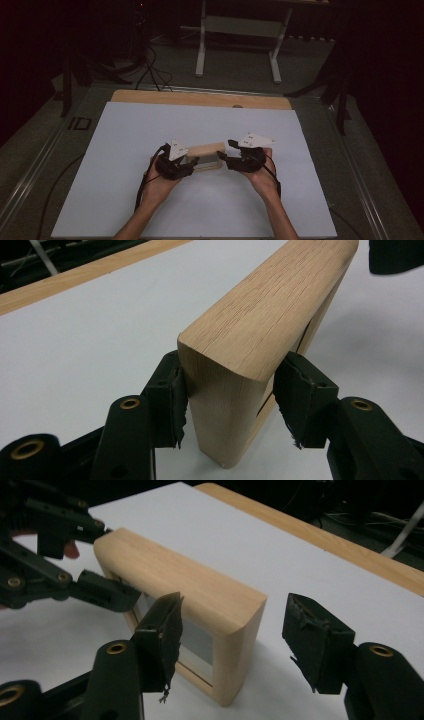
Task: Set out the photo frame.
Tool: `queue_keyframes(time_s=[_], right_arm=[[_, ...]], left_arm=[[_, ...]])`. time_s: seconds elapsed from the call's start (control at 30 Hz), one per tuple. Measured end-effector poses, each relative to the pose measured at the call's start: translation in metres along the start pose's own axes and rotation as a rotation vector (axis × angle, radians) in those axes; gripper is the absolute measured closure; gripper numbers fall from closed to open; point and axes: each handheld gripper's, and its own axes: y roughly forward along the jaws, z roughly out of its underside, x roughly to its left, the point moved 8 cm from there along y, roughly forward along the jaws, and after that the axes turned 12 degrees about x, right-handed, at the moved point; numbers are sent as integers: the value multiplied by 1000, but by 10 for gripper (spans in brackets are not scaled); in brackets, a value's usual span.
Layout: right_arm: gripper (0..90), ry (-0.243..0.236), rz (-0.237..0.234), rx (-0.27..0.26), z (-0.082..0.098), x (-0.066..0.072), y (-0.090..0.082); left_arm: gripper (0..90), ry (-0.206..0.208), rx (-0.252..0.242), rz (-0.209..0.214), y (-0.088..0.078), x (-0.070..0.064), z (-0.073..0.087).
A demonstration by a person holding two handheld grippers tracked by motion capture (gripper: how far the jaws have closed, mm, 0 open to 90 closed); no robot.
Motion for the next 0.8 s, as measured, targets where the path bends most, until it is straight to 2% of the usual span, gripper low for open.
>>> queue_keyframes(time_s=[0.3, 0.47, 0.63, 0.8], right_arm=[[365, -14, -25, 39, 6, 2, 11], [353, -2, -64, 62, 10, 0, 21], [354, -28, -84, 68, 9, 3, 27], [346, -27, -91, 73, 10, 2, 33]], left_arm=[[484, 0, -1, 3, 0, 0, 0], [486, 2, 1, 3, 0, 0, 0], [488, 6, 0, 8, 0, 1, 0], [501, 7, 0, 15, -1, 2, 0]])
